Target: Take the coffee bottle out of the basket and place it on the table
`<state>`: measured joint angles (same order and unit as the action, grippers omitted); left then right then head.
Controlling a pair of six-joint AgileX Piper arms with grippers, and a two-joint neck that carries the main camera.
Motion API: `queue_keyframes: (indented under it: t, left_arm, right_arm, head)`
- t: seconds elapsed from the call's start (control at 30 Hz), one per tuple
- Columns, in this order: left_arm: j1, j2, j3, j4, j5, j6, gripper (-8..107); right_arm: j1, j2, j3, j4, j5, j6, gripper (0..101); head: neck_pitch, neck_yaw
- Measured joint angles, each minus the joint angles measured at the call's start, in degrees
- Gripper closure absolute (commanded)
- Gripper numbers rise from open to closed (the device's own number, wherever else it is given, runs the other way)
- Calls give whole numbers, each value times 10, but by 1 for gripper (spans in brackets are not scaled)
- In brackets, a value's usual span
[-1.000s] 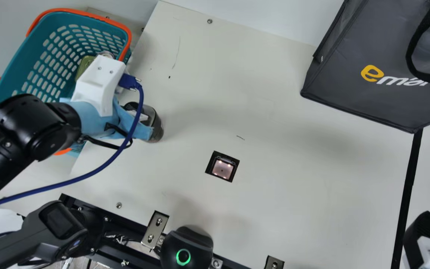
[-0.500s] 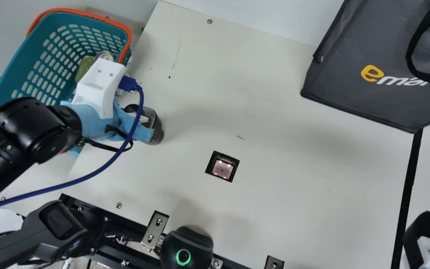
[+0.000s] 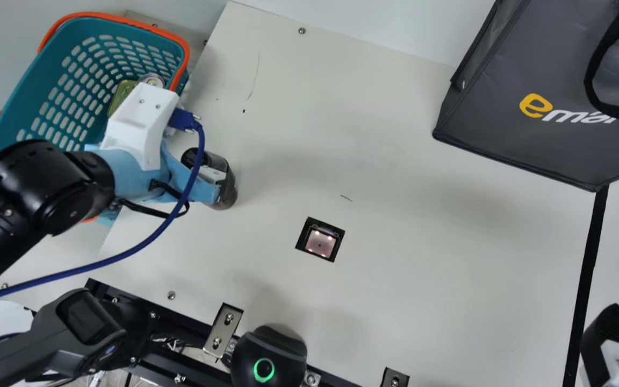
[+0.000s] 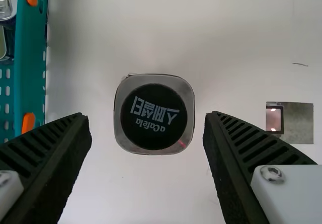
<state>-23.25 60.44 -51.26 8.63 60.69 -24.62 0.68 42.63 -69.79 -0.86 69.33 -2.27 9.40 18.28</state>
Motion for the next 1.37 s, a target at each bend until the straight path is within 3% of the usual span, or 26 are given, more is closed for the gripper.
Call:
queue_keyframes:
  t: [1.0, 1.37]
  left_arm:
    - [15, -24, -69, 4, 35, 8, 9]
    - [15, -24, -69, 4, 36, 7, 9]
  right_arm:
    - [0, 0, 0, 0, 0, 0, 10]
    - [0, 0, 0, 0, 0, 0, 10]
  head:
    - [0, 0]
    - [0, 0]
